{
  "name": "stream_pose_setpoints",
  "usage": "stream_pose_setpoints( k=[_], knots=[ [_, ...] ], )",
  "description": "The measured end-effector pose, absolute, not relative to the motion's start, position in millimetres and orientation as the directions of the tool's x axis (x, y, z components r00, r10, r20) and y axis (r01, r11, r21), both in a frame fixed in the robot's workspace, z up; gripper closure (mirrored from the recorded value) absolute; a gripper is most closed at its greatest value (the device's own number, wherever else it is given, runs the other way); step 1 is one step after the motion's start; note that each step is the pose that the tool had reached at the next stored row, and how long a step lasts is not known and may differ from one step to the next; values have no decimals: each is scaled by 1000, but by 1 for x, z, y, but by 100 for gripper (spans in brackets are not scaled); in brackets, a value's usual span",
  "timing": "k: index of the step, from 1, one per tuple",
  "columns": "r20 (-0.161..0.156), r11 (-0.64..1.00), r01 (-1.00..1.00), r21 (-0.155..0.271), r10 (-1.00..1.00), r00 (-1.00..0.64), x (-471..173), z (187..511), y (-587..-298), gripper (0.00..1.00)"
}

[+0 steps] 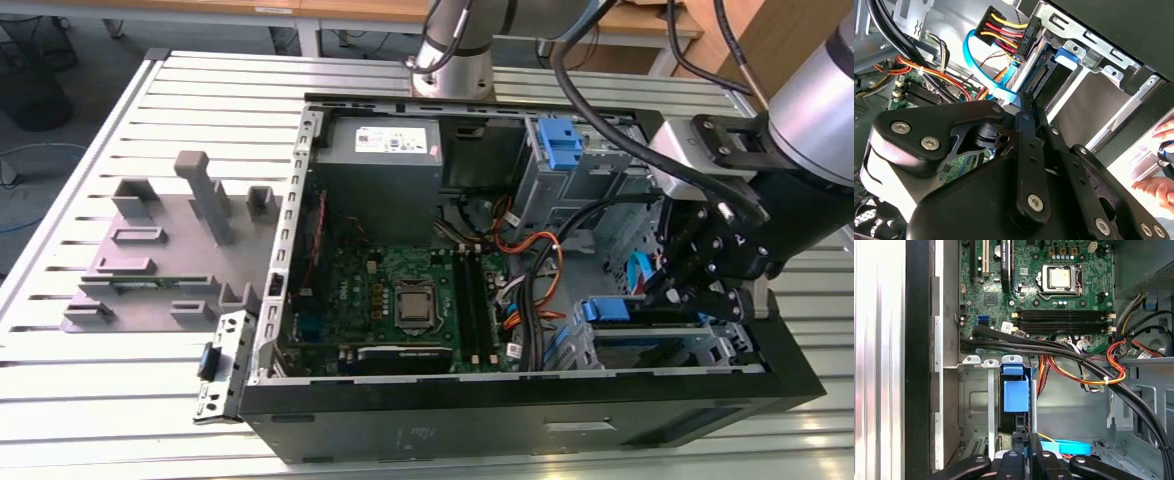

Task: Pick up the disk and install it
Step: 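Insert the first disk wire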

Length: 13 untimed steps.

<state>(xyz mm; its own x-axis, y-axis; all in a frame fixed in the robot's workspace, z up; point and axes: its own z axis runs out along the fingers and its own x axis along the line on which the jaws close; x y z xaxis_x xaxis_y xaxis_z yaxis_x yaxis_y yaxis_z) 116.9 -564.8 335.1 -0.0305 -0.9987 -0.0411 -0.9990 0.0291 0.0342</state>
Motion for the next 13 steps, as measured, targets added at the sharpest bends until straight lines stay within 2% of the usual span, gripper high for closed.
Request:
stream_pose_setpoints(
  k=[13],
  knots=[
    [-41, 29, -999, 34, -999, -31, 117, 331, -565, 84]
  ],
)
